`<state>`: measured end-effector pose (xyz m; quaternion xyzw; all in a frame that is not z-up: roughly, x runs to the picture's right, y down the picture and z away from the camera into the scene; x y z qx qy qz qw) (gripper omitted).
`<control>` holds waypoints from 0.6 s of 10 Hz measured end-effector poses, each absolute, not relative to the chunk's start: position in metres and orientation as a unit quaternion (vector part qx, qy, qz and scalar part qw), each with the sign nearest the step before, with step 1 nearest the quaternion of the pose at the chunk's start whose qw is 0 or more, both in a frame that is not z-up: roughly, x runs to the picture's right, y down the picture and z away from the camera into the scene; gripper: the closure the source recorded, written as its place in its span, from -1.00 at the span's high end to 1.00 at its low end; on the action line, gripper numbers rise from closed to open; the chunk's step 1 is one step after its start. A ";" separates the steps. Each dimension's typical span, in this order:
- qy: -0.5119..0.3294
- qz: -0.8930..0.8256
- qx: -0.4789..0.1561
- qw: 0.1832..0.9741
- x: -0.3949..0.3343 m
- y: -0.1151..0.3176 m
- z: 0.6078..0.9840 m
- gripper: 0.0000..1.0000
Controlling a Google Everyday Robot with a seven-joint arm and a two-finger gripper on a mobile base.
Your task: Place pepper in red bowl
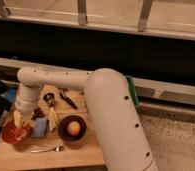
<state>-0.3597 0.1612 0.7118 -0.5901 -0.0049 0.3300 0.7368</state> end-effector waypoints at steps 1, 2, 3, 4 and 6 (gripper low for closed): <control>-0.005 0.329 -0.593 0.735 -0.362 0.165 0.715 -0.02; -0.005 0.330 -0.594 0.734 -0.363 0.165 0.716 0.14; -0.005 0.332 -0.593 0.733 -0.362 0.165 0.716 0.26; -0.004 0.335 -0.592 0.733 -0.362 0.164 0.716 0.26; -0.005 0.341 -0.583 0.737 -0.358 0.159 0.713 0.26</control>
